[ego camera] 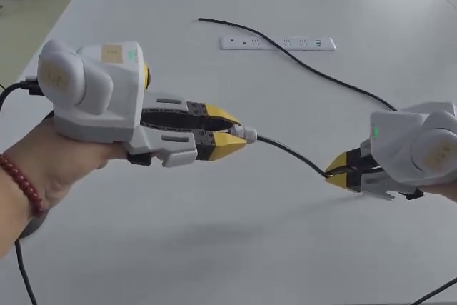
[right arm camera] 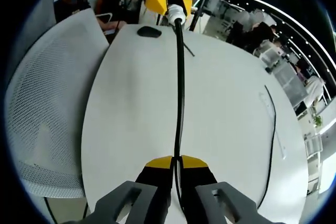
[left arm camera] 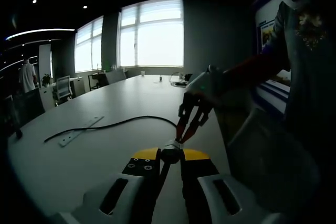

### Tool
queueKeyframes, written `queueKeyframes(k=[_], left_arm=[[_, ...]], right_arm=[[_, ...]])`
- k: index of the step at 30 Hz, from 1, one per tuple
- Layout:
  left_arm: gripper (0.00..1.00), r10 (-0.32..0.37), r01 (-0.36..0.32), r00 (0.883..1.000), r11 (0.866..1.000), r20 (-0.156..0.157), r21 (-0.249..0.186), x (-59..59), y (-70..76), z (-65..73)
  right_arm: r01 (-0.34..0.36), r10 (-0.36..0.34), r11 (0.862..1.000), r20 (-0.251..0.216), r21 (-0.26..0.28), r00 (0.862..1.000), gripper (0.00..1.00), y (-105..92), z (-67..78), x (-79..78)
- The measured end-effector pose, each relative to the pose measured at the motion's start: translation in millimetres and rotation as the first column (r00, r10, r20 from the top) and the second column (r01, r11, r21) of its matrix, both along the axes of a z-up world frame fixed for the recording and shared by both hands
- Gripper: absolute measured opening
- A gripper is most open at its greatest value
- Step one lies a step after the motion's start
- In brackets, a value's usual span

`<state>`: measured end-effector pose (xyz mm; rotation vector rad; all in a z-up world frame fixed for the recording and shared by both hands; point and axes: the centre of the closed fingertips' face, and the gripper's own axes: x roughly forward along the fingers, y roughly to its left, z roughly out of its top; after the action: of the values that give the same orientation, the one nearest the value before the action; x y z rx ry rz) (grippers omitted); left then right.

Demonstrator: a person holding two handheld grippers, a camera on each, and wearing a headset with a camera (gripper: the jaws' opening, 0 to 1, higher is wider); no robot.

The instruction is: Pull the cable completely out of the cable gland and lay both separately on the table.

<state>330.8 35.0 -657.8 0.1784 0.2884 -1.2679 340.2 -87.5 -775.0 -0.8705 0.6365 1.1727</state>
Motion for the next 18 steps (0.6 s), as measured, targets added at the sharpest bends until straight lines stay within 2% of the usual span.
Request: queueKeyframes(k=[11, 18], left_arm=[[0.16, -0.004, 0.004, 1.0, 1.0, -0.002, 0.0, 0.5, -2.2, -0.3], [0.16, 0.004, -0.004, 1.0, 1.0, 0.0, -0.005, 2.3, 1.0, 3.7]], right_arm=[[0.021, -0.021, 1.0, -0.007, 0.002, 1.0, 0.0, -2.7, -2.6, 2.4], [0.048, -0.049, 0.998, -0.032, -0.034, 0.998, 0.0, -18.0, -16.9, 7.1]])
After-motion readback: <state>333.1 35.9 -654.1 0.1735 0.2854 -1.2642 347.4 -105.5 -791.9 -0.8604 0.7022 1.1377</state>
